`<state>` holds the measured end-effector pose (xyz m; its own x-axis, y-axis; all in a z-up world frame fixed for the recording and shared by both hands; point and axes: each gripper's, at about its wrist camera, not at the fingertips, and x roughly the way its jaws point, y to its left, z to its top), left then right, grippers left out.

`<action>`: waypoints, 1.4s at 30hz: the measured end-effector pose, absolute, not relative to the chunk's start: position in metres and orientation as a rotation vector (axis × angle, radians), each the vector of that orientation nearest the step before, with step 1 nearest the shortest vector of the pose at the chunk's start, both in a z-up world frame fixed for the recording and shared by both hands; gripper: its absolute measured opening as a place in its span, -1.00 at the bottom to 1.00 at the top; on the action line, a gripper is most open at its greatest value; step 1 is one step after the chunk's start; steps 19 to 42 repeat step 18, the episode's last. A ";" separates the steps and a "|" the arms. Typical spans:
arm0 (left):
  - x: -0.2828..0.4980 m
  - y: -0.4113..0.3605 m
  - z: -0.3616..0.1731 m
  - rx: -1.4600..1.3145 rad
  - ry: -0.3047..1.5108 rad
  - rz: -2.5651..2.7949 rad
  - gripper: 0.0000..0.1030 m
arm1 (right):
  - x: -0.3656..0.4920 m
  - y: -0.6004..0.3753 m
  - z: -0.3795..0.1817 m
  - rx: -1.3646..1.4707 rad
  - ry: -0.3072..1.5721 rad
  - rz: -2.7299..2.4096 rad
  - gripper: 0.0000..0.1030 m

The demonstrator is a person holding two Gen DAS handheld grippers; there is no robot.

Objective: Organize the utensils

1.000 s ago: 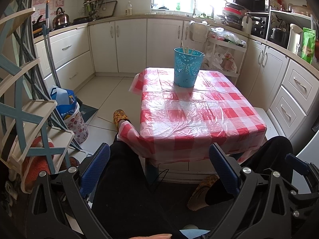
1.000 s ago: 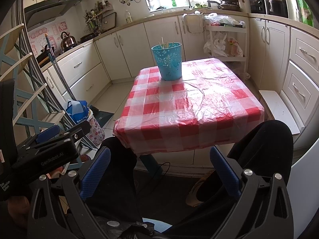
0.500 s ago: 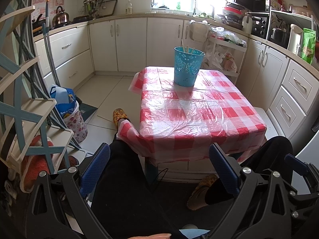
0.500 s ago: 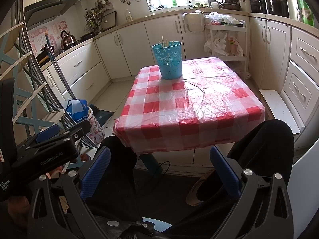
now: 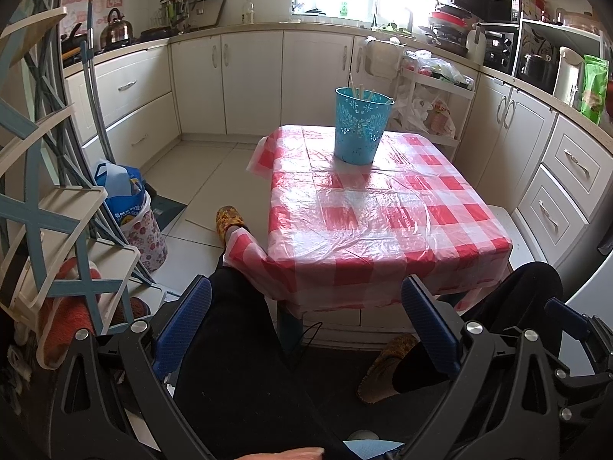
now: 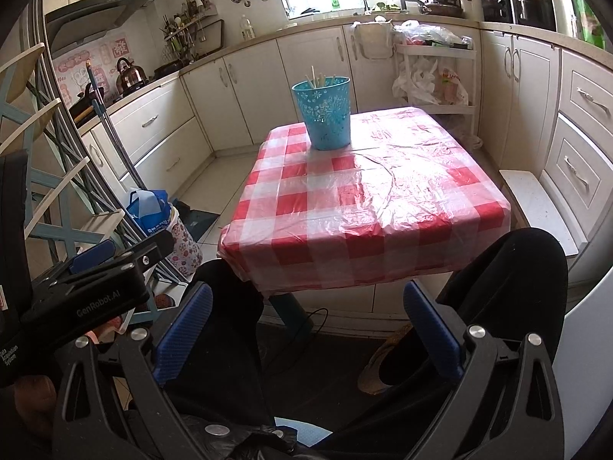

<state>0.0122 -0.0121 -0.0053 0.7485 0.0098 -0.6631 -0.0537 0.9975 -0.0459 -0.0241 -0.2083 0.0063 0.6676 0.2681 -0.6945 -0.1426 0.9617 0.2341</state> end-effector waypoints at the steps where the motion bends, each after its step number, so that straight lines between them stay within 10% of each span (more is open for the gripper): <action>1: 0.011 -0.014 -0.006 -0.067 0.725 0.022 0.85 | -0.027 -0.209 0.005 0.166 0.810 0.233 0.86; 42: 0.017 -0.020 -0.014 -0.052 0.769 0.032 0.85 | -0.024 -0.210 0.006 0.173 0.815 0.230 0.86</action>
